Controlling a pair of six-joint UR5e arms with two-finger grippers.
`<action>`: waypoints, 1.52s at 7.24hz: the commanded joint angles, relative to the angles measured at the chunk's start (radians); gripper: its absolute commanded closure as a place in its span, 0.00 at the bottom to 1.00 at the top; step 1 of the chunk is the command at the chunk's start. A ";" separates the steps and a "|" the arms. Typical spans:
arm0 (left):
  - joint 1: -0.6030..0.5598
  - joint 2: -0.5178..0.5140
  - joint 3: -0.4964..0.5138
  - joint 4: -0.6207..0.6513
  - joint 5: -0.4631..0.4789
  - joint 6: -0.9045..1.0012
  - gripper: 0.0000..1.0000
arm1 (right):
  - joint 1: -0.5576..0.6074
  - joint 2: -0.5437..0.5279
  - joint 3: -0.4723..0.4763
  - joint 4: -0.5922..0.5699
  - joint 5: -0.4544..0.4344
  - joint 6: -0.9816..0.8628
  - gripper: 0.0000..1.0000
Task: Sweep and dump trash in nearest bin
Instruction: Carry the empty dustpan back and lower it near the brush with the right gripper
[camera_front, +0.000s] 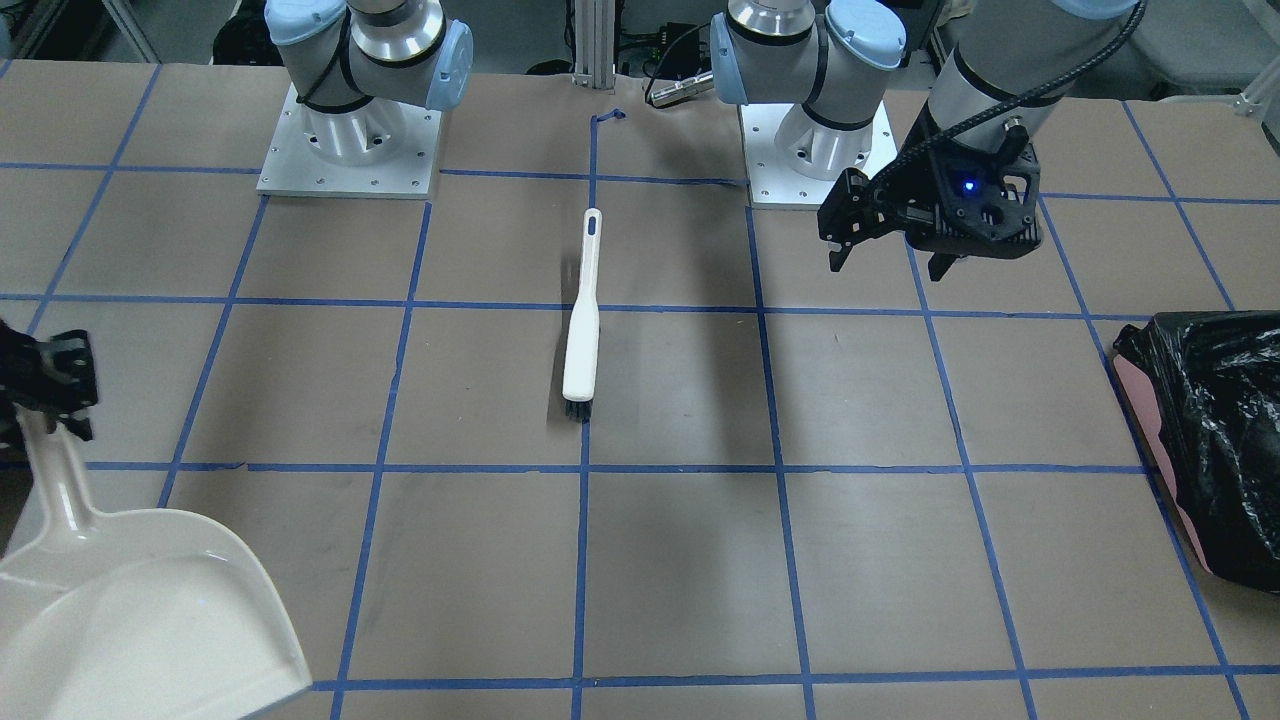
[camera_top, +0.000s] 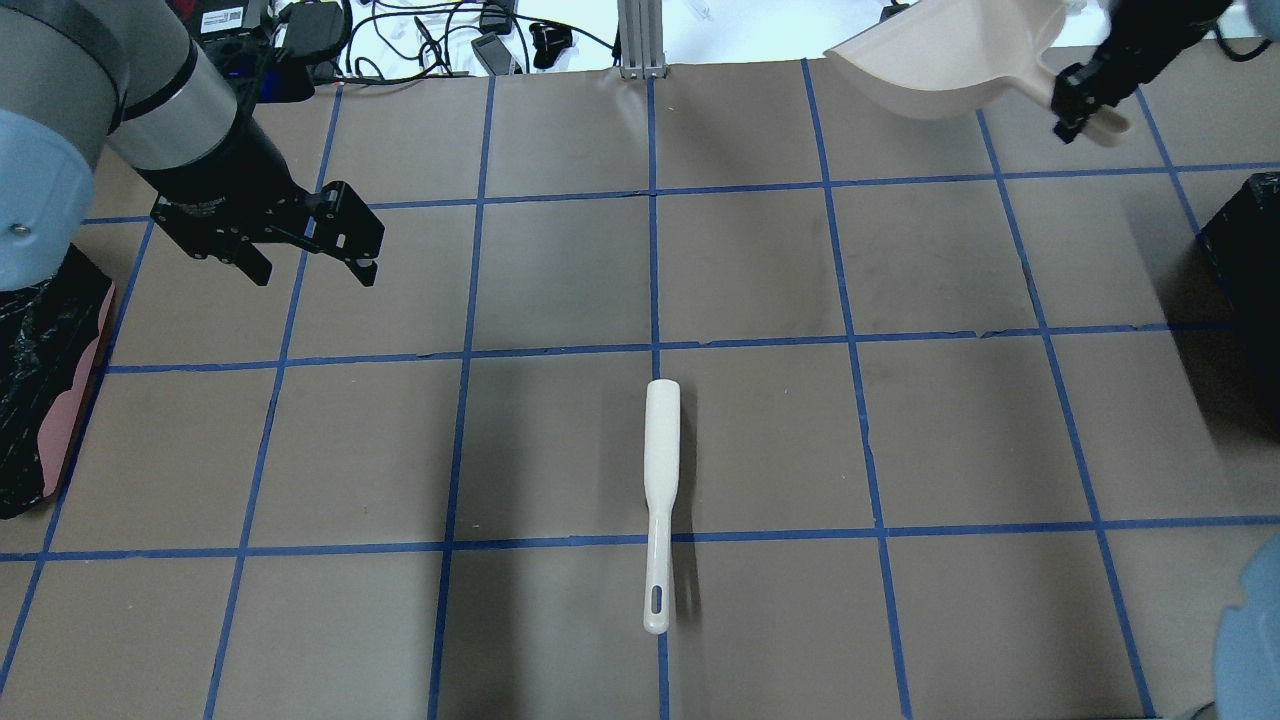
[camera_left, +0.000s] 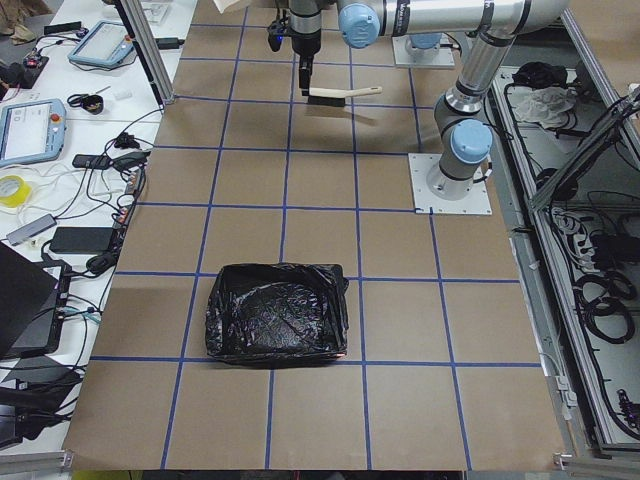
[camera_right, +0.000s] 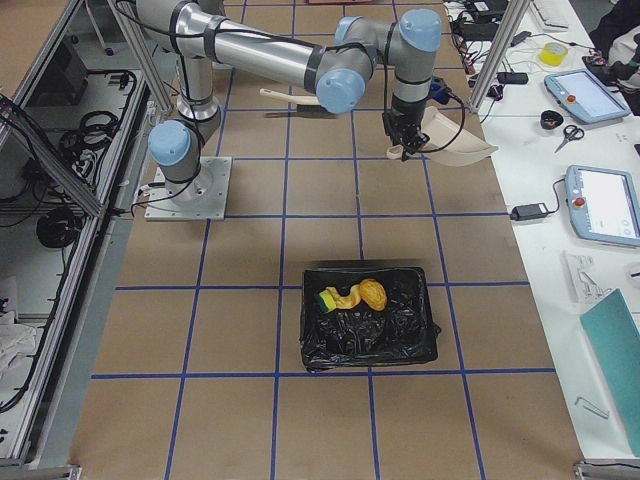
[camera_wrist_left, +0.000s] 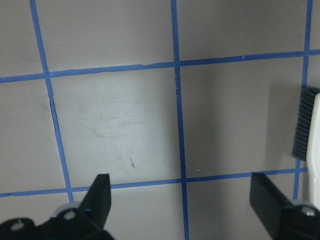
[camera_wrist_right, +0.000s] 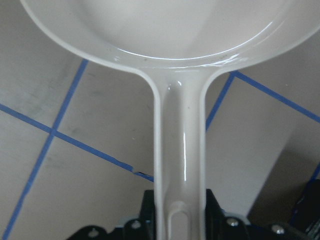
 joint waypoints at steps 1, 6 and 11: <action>0.001 0.004 -0.001 -0.016 0.001 -0.010 0.00 | 0.200 0.061 0.026 -0.007 0.004 0.442 1.00; 0.000 0.002 -0.001 -0.029 0.004 -0.016 0.00 | 0.463 0.162 0.028 -0.100 0.108 0.891 1.00; 0.001 0.004 -0.001 -0.032 0.004 -0.016 0.00 | 0.555 0.236 0.054 -0.193 0.104 1.025 1.00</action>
